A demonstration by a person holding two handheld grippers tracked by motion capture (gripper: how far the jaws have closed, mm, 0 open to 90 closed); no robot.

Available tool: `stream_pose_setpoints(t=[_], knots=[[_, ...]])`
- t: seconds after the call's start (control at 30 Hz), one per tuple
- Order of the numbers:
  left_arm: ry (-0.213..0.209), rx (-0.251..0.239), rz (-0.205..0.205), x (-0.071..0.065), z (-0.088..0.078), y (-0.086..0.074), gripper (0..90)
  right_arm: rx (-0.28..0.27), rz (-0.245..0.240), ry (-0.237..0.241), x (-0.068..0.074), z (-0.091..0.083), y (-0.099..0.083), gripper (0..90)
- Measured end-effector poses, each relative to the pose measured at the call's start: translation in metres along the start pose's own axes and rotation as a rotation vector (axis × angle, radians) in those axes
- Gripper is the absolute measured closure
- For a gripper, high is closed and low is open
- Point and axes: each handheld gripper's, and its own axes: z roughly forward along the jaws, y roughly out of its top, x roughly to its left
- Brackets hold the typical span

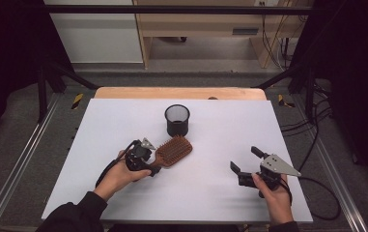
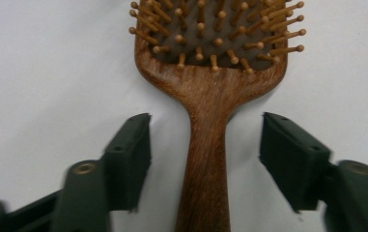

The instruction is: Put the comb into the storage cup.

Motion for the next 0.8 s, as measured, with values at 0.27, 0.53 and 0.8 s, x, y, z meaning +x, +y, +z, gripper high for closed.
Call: stream_pose_setpoints(t=[0.27, 0.53, 0.8], knots=[[-0.018, 0.016, 0.024, -0.0006, 0.0018, 0.0033, 55.1, 0.001, 0.003, 0.001, -0.0004, -0.0001, -0.0001, 4.5], [-0.01, 0.037, 0.039, -0.0002, 0.0029, 0.0059, 61.6, 0.001, 0.002, 0.003, -0.0003, -0.0004, 0.0001, 4.5], [-0.006, 0.047, 0.049, 0.0006, 0.0031, 0.0067, 64.5, 0.001, 0.002, 0.003, -0.0002, -0.0005, 0.0001, 4.5]])
